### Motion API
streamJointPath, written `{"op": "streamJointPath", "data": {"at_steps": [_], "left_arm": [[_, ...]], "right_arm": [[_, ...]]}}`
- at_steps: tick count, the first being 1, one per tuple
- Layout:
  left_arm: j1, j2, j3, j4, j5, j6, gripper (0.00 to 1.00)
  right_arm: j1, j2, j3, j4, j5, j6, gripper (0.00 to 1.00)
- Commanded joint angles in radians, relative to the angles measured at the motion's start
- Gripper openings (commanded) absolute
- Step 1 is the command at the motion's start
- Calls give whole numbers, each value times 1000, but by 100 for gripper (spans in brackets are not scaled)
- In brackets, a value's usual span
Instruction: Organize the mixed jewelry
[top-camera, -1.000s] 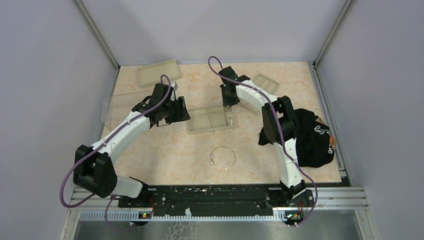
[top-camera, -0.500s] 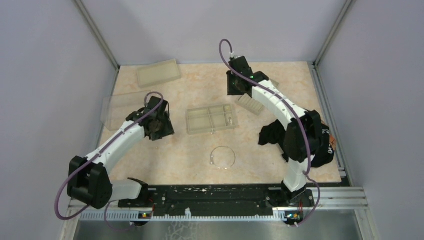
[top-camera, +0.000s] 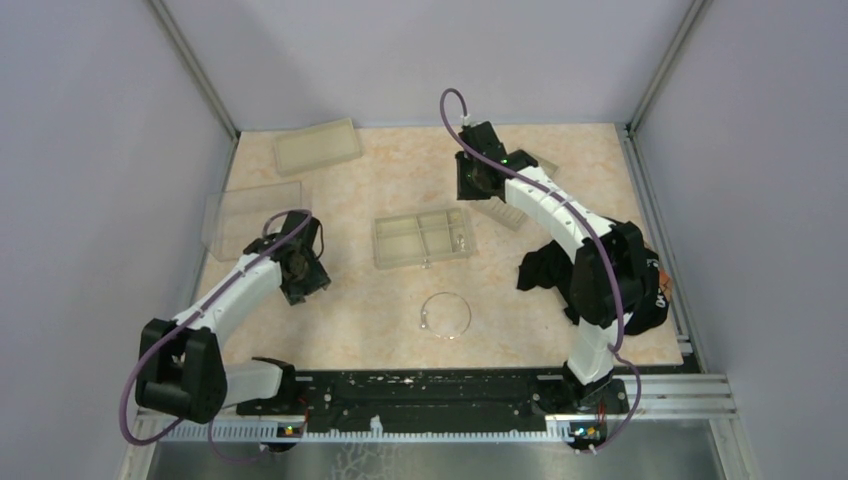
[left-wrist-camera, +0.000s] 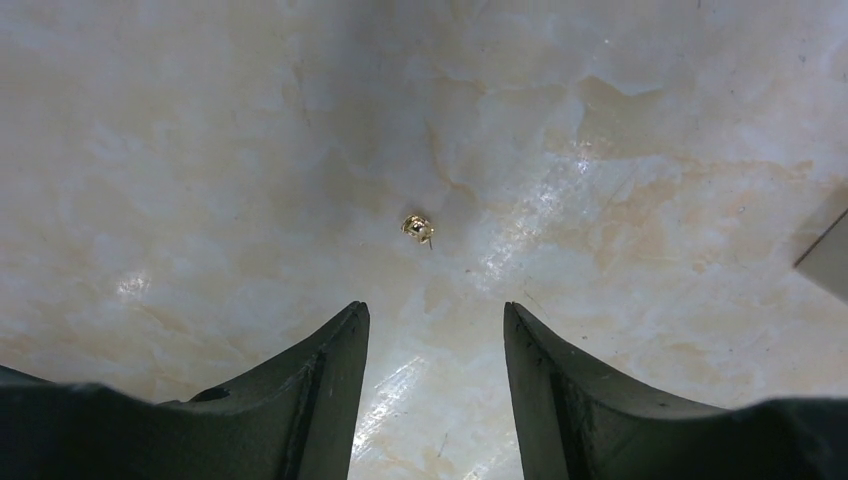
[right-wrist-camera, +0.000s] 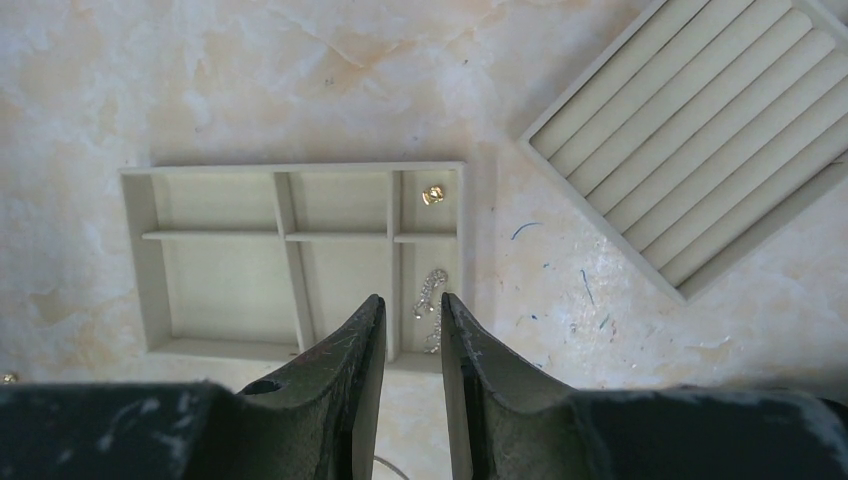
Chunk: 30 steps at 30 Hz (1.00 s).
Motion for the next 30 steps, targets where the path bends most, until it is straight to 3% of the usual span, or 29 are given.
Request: {"op": "streamJointPath", "data": {"at_steps": [1, 5, 19, 30], "left_arm": [[31, -14, -33, -20, -4, -127, 59], [77, -10, -101, 83, 51, -131, 58], [99, 90, -106, 192, 46, -173, 51], [105, 154, -85, 266, 105, -127, 38]], "right_arm": [[7, -3, 24, 23, -11, 6, 27], [8, 3, 21, 24, -24, 7, 27], [9, -6, 9, 16, -20, 9, 27], [9, 19, 48, -10, -34, 11, 27]]}}
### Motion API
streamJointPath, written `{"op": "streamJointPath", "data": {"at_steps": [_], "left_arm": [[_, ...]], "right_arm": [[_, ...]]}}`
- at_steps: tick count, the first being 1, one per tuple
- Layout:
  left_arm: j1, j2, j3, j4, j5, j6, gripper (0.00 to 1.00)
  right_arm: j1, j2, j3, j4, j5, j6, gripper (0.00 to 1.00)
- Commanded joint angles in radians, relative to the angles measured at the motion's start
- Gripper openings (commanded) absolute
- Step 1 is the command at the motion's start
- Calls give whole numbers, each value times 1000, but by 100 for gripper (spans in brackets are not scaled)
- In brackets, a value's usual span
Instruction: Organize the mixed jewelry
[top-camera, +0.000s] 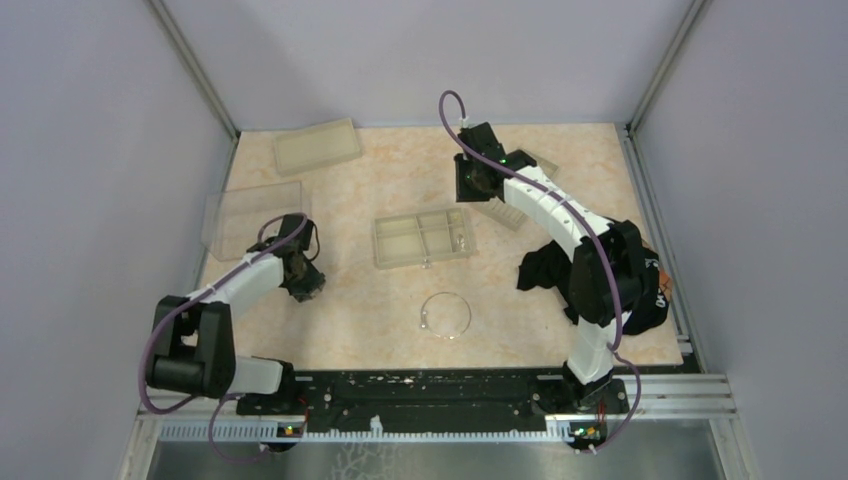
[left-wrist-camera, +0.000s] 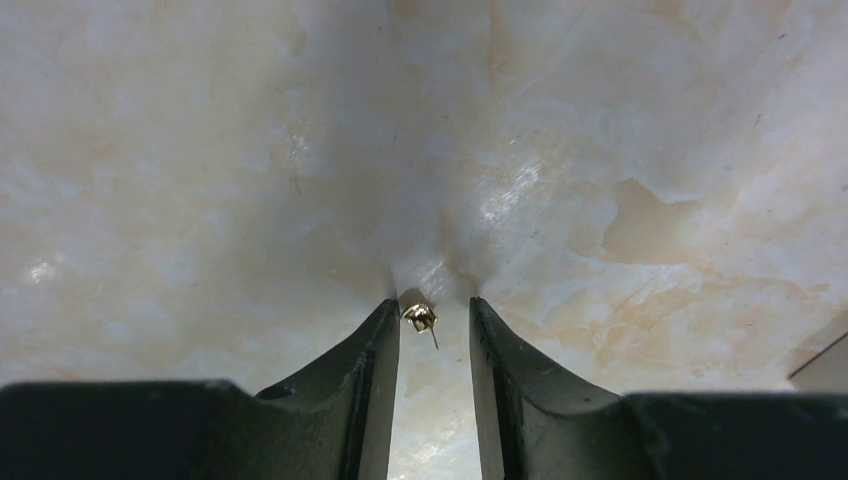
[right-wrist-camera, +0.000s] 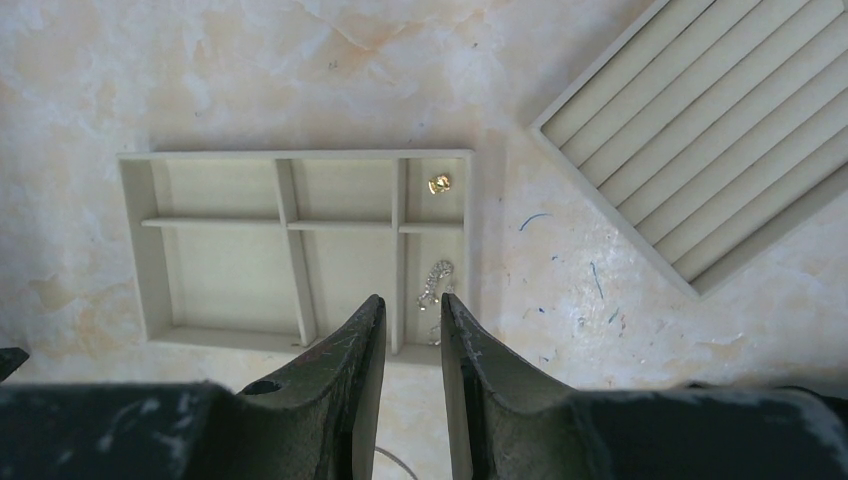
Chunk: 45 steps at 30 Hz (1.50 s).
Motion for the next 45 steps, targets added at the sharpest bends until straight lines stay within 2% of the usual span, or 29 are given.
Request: {"op": "streamJointPath", "data": {"at_steps": [1, 10, 15, 27, 45], "left_arm": [[6, 62, 9, 66, 80, -45, 37], [6, 104, 38, 70, 125, 37, 34], [6, 88, 29, 49, 100, 68, 40], [6, 33, 5, 19, 94, 92, 41], [5, 26, 6, -25, 102, 160, 37]], "right_arm": [[9, 12, 49, 1, -8, 12, 27], [9, 25, 49, 4, -13, 22, 27], [9, 29, 45, 8, -21, 27, 27], [11, 53, 68, 10, -43, 35, 27], [34, 31, 39, 13, -32, 47, 26]]}}
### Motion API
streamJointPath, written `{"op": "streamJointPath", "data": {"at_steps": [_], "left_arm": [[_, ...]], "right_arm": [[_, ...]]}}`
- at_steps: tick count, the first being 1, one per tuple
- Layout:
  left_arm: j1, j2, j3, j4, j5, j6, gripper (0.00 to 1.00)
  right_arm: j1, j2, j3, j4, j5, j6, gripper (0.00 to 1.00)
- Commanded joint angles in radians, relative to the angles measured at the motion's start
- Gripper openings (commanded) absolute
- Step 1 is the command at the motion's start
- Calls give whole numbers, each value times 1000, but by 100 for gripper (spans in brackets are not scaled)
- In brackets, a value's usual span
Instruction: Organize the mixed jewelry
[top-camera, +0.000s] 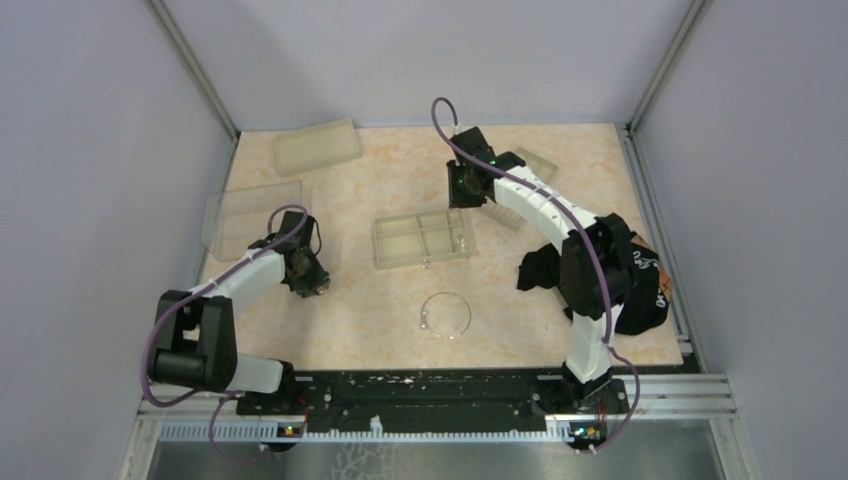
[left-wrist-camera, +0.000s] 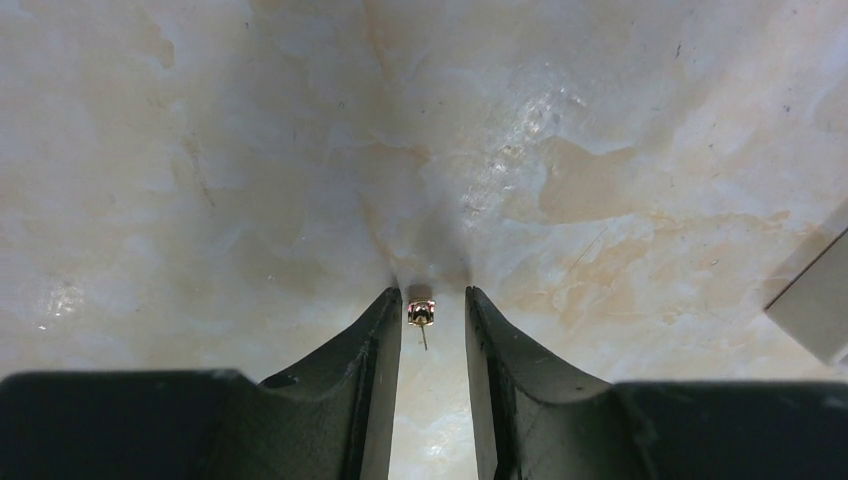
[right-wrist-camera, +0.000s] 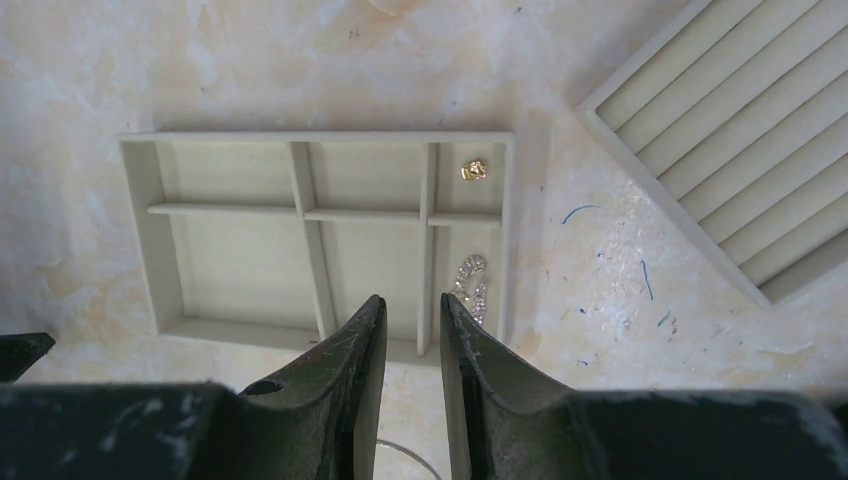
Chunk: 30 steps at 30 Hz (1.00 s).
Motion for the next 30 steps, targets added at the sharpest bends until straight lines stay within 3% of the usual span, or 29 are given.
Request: {"op": "streamJointPath", "data": {"at_steps": [1, 21, 30], "left_arm": [[5, -9, -22, -78, 9, 43, 37], [-3, -5, -46, -53, 30, 49, 24], [-15, 2, -12, -57, 41, 54, 10]], "right_arm": [[16, -37, 12, 27, 9, 14, 26], [27, -117, -86, 50, 37, 32, 27], [27, -157, -135, 52, 51, 33, 26]]}}
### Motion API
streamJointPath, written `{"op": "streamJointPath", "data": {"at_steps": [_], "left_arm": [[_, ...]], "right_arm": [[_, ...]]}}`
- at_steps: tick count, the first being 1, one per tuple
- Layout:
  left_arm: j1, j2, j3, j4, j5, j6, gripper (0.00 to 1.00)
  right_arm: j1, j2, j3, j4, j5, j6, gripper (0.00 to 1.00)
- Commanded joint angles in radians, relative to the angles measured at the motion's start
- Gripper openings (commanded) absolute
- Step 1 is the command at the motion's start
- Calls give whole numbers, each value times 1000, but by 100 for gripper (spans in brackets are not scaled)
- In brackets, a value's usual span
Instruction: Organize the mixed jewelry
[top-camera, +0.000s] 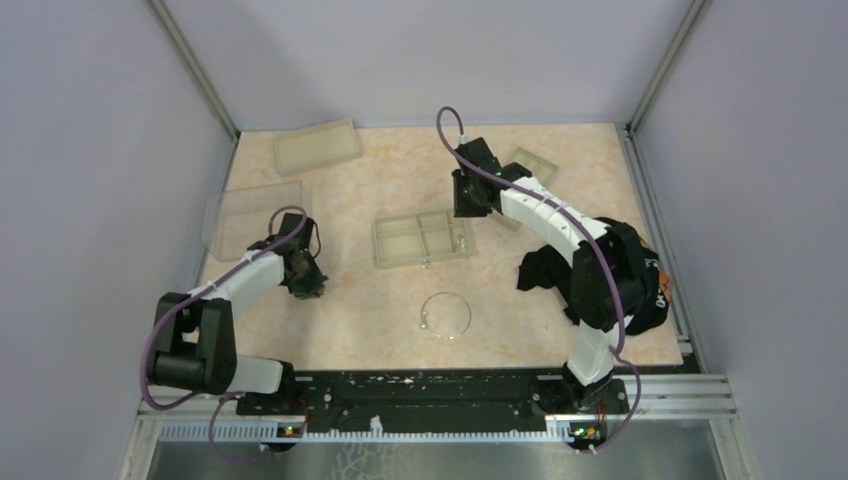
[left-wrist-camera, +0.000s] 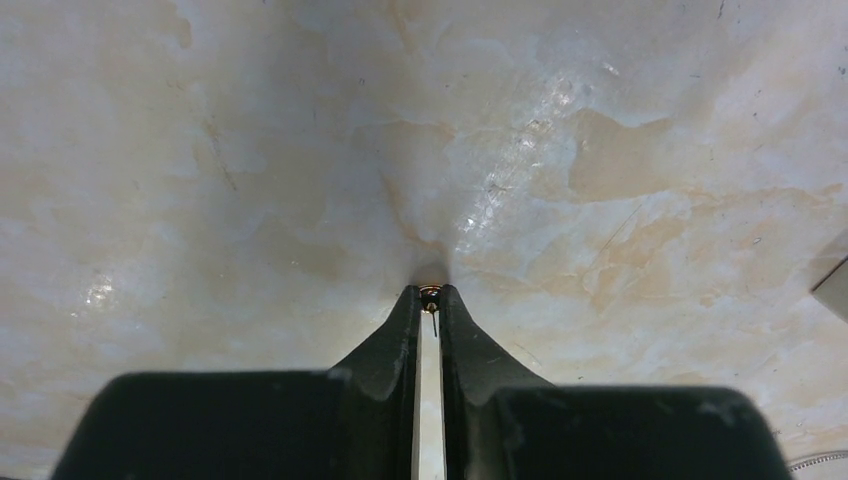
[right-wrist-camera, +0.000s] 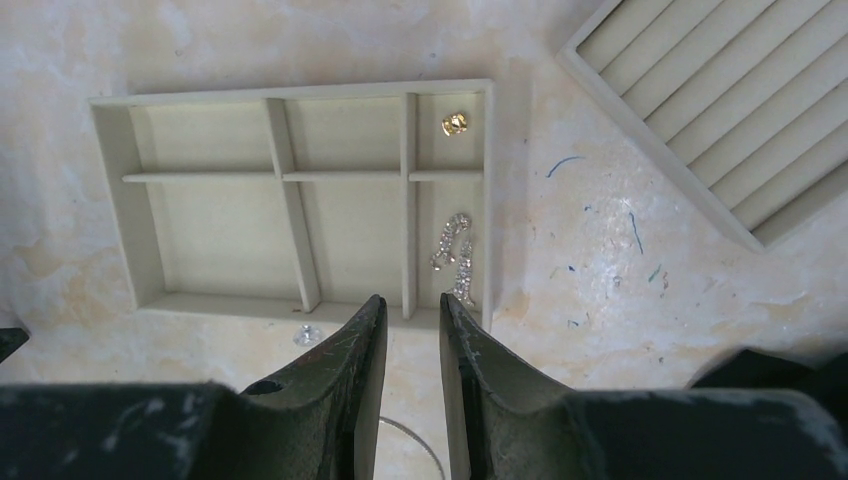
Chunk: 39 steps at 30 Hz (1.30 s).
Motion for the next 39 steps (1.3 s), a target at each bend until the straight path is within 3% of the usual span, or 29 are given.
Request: {"op": "streamJointPath", "data": {"at_steps": [1, 16, 22, 26, 31, 39], "left_arm": [[-14, 11, 3, -25, 33, 1, 9], [-109, -56, 183, -107, 104, 8, 5], [-269, 61, 402, -94, 91, 6, 6], [-316, 162, 507, -79, 100, 2, 7], [-322, 190, 510, -74, 79, 8, 14], [-317, 77, 391, -133, -9, 24, 23]], "right_arm": [[12, -75, -18, 24, 27, 7, 26], [-5, -87, 3, 9, 142, 15, 27], [-136, -155, -66, 33, 77, 64, 27], [-191, -196, -99, 22, 51, 66, 26], [-194, -237, -140, 15, 60, 70, 26], [-193, -234, -195, 42, 17, 71, 26]]}}
